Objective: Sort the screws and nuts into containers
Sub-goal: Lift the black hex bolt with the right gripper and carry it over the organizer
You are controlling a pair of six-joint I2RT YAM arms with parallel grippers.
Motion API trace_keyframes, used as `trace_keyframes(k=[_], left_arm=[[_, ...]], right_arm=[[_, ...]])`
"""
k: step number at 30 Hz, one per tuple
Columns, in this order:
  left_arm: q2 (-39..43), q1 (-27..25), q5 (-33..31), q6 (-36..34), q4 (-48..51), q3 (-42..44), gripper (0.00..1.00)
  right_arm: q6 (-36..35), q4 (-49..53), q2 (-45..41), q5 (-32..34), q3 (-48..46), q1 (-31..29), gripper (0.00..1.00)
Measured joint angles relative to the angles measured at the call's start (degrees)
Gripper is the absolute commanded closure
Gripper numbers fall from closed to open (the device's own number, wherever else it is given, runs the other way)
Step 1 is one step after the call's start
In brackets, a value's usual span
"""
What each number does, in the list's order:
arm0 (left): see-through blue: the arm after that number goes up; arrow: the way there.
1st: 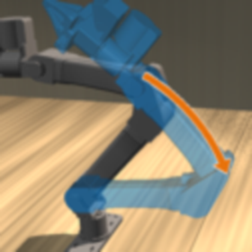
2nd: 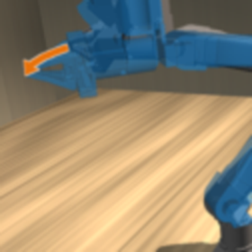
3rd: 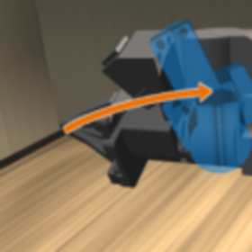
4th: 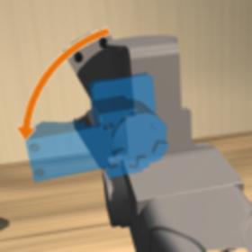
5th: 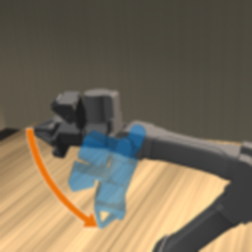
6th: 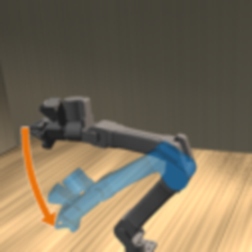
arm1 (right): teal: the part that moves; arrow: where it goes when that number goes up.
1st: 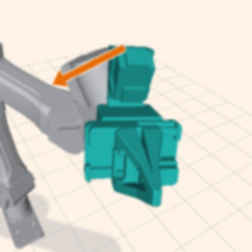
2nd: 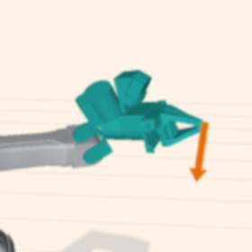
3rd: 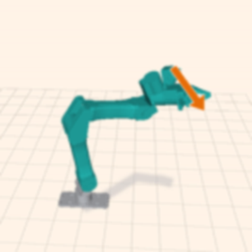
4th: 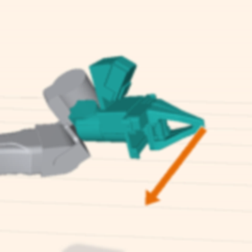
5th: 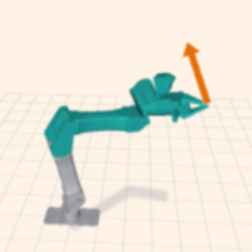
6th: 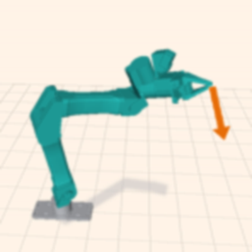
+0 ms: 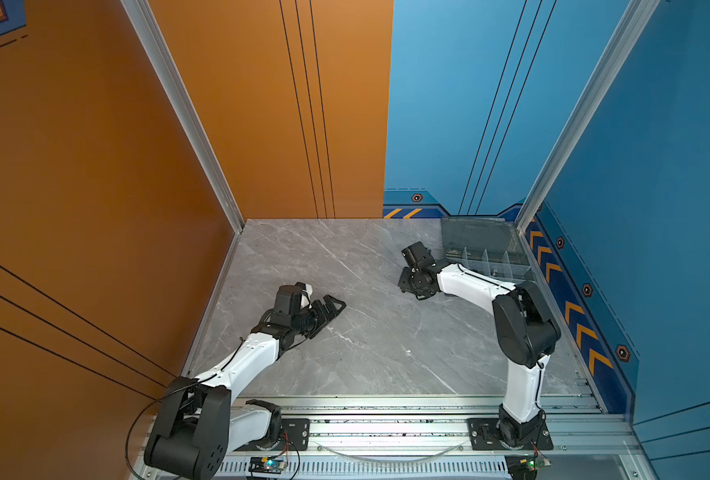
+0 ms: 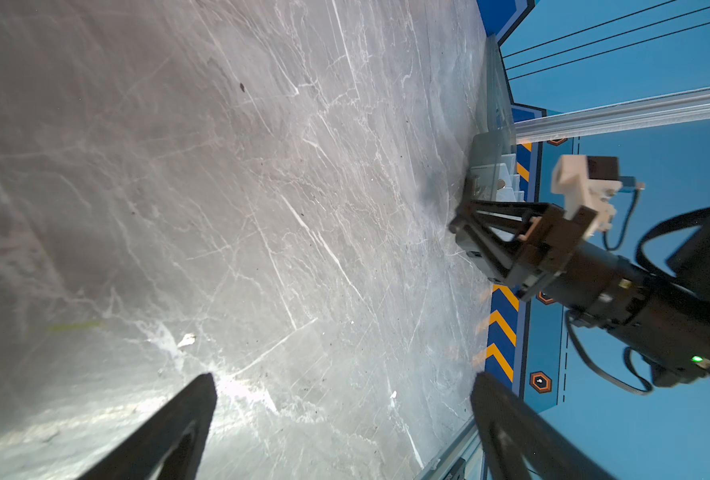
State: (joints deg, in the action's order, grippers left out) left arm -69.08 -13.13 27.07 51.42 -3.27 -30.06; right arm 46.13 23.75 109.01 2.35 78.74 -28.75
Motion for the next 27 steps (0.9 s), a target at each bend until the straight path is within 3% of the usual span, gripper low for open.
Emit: trace_keyframes(k=[7,14,20,27], left_arm=[[0.11,0.00,0.00,0.00,0.00,0.00,0.02],[0.52,0.00,0.00,0.00,0.00,0.00,0.02],[0.76,0.00,0.00,0.02,0.02,0.02,0.02],[0.76,0.00,0.00,0.00,0.02,0.02,0.02]], right_arm=[[-1.38,-0.59,-10.47,-1.29,-5.51,7.23,1.00],[-2.10,0.59,-17.64,-2.64,-11.08,22.60,1.00],[-3.02,1.99,-19.89,-4.50,-12.09,34.25,1.00],[-4.39,3.19,-18.91,-6.67,-12.66,42.14,1.00]])
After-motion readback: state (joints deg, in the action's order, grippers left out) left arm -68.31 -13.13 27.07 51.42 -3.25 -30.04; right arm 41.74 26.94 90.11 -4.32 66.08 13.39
